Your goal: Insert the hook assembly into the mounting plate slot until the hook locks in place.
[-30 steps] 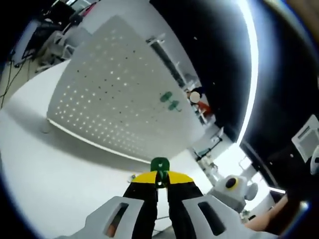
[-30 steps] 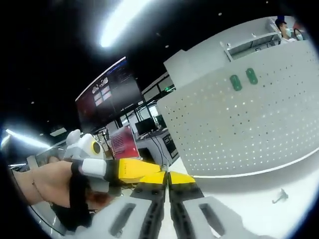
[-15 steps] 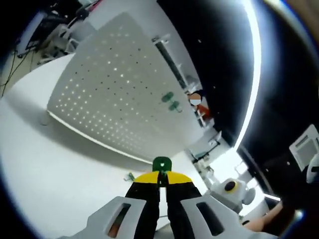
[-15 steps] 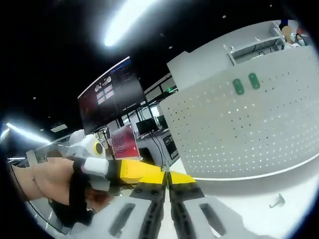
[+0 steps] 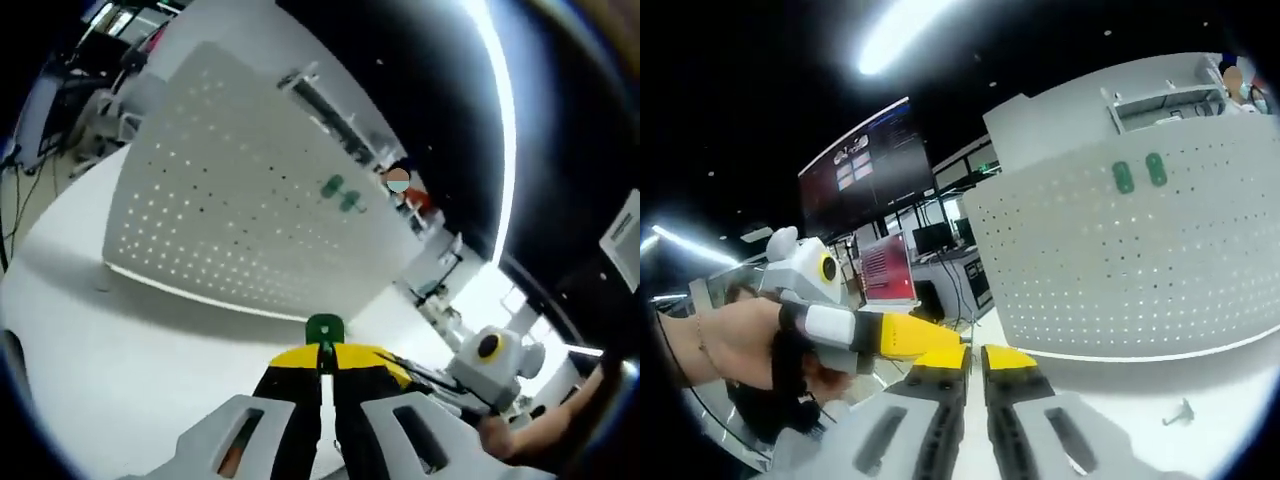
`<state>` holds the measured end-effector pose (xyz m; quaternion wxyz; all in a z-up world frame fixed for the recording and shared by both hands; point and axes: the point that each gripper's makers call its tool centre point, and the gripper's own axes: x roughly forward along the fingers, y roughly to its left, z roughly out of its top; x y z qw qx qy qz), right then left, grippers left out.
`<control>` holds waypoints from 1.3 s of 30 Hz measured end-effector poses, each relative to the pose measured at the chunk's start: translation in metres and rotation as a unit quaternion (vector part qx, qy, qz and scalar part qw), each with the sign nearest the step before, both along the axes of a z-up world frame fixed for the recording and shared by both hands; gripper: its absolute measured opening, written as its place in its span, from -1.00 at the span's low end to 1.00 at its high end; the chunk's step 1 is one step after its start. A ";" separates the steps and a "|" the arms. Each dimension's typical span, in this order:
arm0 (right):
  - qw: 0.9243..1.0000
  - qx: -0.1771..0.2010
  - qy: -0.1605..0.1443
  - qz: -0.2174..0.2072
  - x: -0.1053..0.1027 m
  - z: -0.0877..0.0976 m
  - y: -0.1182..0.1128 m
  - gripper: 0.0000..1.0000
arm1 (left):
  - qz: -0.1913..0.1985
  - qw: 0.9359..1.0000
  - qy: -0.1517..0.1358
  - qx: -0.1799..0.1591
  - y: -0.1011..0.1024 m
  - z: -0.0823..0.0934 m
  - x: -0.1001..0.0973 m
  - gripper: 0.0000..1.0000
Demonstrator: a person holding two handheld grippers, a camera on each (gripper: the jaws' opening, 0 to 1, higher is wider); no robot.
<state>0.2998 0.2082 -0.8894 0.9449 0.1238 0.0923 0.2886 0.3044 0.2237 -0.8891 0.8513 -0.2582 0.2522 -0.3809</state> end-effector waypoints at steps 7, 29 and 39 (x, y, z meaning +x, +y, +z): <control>0.999 -0.049 0.003 -0.004 -0.008 -0.001 -0.022 -0.80 | 0.017 0.999 -0.034 0.037 -0.003 0.005 0.004 -0.98; 0.988 -0.124 0.081 -0.050 -0.052 -0.040 -0.141 -0.70 | 0.107 0.962 -0.202 0.152 -0.026 0.054 0.042 -0.98; 0.982 -0.136 0.125 -0.034 -0.076 -0.066 -0.149 -0.68 | 0.171 0.930 -0.272 0.178 -0.022 0.072 0.077 -0.98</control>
